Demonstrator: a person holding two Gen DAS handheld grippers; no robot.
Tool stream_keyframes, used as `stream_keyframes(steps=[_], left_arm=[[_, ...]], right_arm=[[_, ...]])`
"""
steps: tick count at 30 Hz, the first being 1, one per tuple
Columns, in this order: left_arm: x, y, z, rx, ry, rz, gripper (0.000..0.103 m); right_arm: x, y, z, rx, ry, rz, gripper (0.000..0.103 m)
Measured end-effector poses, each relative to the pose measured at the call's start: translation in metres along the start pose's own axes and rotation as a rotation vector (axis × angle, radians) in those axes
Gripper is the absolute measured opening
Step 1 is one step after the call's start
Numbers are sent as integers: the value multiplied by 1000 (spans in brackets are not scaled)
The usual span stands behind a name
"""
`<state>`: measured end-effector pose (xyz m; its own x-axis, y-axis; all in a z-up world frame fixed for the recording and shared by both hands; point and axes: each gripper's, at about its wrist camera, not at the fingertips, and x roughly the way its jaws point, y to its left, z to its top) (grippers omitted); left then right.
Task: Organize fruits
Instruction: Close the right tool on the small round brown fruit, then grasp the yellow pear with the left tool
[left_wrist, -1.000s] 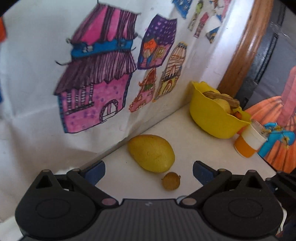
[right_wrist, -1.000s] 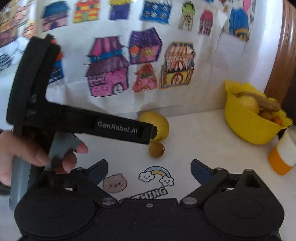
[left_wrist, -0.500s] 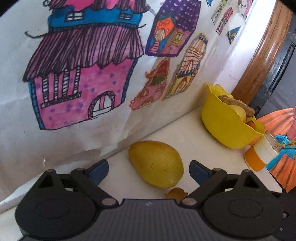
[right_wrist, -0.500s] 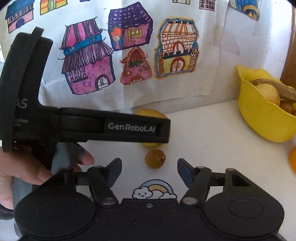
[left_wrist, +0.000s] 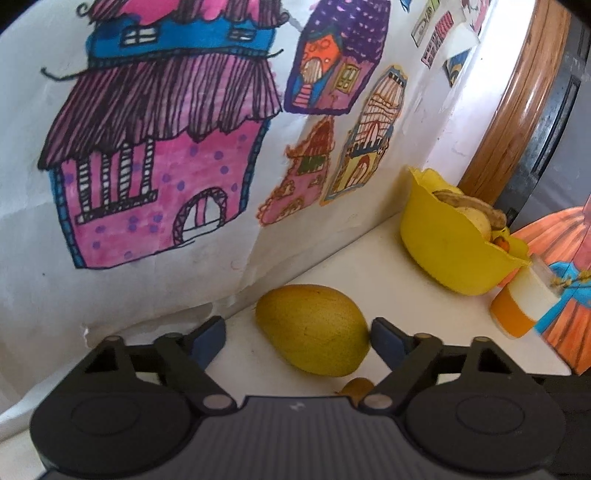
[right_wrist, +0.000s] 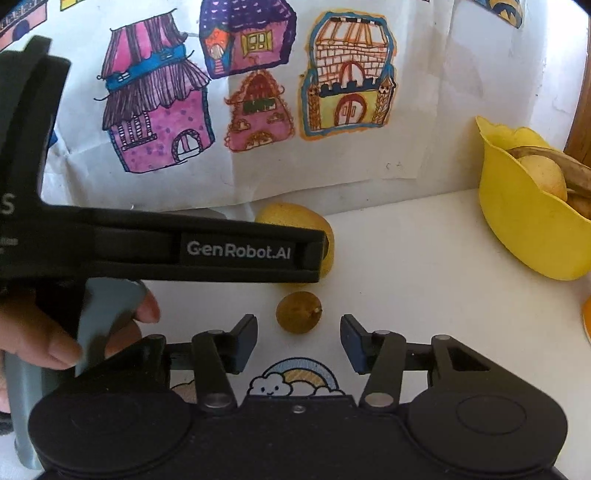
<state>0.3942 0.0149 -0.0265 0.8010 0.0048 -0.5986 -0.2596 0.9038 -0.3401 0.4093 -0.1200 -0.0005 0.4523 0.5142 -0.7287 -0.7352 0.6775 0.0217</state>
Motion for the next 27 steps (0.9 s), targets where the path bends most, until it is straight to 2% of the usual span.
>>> stream_keyframes(steps=[1,4,10,13,17,27], left_arm=[[1,0,0,-8,3,-12,80],[0,3,-2,-30,9,-47,69],[0,7,-8,-39,16,-90,61],[0,11,-8,-66,12,-101,61],[0,17,-9,-98,5,-112,61],[-6,13,-13,-73,-2,-105,56]], right_arm=[[4,-1,0,1,0,0,51],[11,-1,2,1,5,-1,40],[22,-2,1,9,-3,2,35],[25,-3,2,10,-11,1,30],[25,-1,-2,10,-23,-2,29],[6,7,-8,-14,-11,-14,29]])
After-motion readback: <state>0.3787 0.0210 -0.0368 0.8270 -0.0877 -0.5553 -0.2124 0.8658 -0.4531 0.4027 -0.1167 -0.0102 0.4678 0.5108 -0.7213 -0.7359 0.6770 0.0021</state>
